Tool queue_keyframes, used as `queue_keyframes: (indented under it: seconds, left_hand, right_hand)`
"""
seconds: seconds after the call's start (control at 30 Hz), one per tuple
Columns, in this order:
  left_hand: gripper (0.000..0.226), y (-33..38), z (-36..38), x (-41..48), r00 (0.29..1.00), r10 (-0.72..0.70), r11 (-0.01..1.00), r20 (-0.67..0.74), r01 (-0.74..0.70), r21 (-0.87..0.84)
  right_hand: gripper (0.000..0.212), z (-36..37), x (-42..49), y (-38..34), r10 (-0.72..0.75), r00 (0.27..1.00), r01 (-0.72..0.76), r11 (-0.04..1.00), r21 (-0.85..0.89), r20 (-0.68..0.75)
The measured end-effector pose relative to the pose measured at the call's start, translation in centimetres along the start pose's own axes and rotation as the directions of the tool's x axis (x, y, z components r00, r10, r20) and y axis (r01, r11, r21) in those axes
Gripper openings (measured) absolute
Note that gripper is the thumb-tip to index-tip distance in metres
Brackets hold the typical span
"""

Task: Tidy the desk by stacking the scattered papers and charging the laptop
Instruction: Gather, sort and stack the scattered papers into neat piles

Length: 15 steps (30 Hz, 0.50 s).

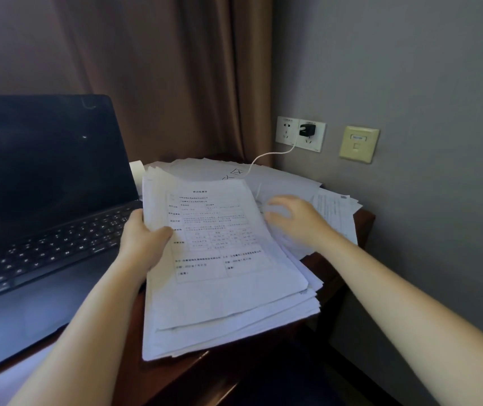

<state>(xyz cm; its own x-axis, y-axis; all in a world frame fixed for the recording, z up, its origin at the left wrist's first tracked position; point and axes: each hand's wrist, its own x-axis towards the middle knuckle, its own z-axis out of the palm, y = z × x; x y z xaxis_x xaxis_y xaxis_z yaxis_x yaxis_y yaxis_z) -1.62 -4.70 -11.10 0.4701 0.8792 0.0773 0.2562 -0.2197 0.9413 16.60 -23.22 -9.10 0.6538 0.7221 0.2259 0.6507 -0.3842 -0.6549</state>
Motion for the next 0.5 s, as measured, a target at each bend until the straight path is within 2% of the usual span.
queue_keyframes:
  seconds: [0.03, 0.1, 0.13, 0.2, 0.27, 0.3, 0.4, 0.5]
  left_hand:
    - [0.039, -0.1, 0.0, 0.1, 1.000, 0.024, 1.000, -0.018, -0.025, -0.011]
    - [0.033, -0.3, 0.0, 0.4, 0.998, 0.052, 0.998, -0.042, -0.053, -0.030]
    - [0.032, -0.5, 0.0, 0.5, 0.997, 0.054, 0.998, -0.049, -0.056, -0.034]
    - [0.032, -0.7, 0.1, 0.6, 0.997, 0.051, 0.998, -0.052, -0.053, -0.036]
    - [0.033, -0.9, 0.2, 0.7, 0.997, 0.055, 0.998, -0.054, -0.057, -0.031]
    - [0.034, -0.9, 0.2, 0.7, 0.997, 0.053, 0.998, -0.056, -0.055, -0.029]
    - [0.034, -0.9, 0.2, 0.7, 0.997, 0.040, 0.999, -0.061, -0.041, -0.022]
    - [0.036, -0.9, 0.1, 0.8, 0.997, 0.039, 0.999, -0.061, -0.041, -0.029]
  right_hand:
    - [0.045, -0.4, 1.4, 1.0, 0.092, 0.992, -0.090, 0.996, 0.022, -0.083]
    - [0.055, -1.0, 3.8, 2.9, 0.354, 0.928, -0.319, 0.918, 0.237, -0.121]
    - [0.060, -1.3, 4.9, 3.7, 0.468, 0.877, -0.406, 0.843, 0.353, -0.109]
    - [0.058, -1.7, 6.4, 4.3, 0.618, 0.782, -0.466, 0.664, 0.585, -0.078]
    - [0.038, -1.8, 7.5, 4.3, 0.684, 0.729, -0.429, 0.476, 0.768, -0.016]
    - [0.027, -1.9, 7.9, 4.1, 0.708, 0.706, -0.428, 0.419, 0.801, 0.007]
    - [0.022, -1.8, 9.2, 4.4, 0.747, 0.662, -0.465, 0.344, 0.815, 0.062]
    - [0.016, -1.1, 9.8, 4.2, 0.737, 0.655, -0.532, 0.292, 0.795, 0.167]
